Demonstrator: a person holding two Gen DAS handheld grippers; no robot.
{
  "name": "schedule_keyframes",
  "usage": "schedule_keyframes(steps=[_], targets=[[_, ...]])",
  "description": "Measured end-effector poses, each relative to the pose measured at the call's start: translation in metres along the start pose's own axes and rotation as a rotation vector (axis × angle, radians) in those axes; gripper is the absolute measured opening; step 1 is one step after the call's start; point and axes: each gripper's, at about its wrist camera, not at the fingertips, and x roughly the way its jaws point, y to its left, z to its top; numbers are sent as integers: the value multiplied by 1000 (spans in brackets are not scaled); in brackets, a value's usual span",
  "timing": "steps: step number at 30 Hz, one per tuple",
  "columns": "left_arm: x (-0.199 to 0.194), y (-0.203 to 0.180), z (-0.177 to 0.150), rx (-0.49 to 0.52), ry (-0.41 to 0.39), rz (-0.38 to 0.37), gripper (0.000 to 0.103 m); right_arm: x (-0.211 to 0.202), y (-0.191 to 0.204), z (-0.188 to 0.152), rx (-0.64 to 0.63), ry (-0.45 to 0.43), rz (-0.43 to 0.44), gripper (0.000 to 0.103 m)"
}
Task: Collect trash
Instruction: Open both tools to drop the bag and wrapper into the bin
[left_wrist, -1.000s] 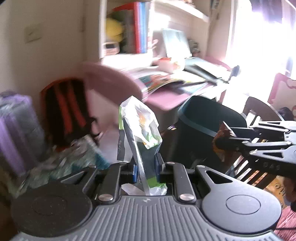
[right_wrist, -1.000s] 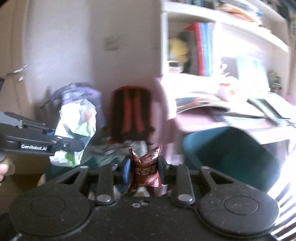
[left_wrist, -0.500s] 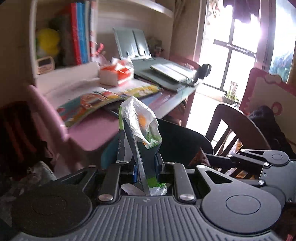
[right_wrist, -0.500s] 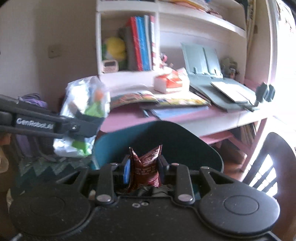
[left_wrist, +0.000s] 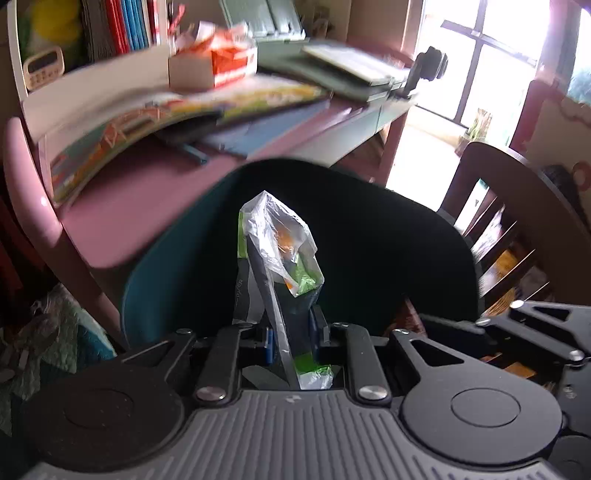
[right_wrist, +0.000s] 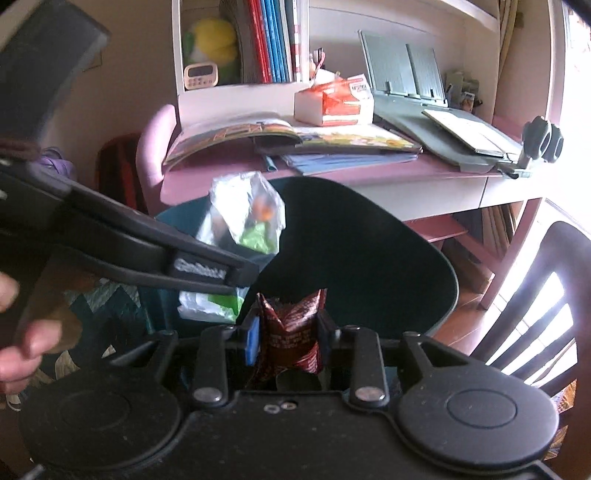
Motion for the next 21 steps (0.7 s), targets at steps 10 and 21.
schedule_keyframes(steps=[10,21], targets=[[24,-8,-7,51,51,15,18,10,-5,-2,-26,22,-16,33],[7,-2,-10,20,11,7,41,2,-9,-3,2,17,-16,47]])
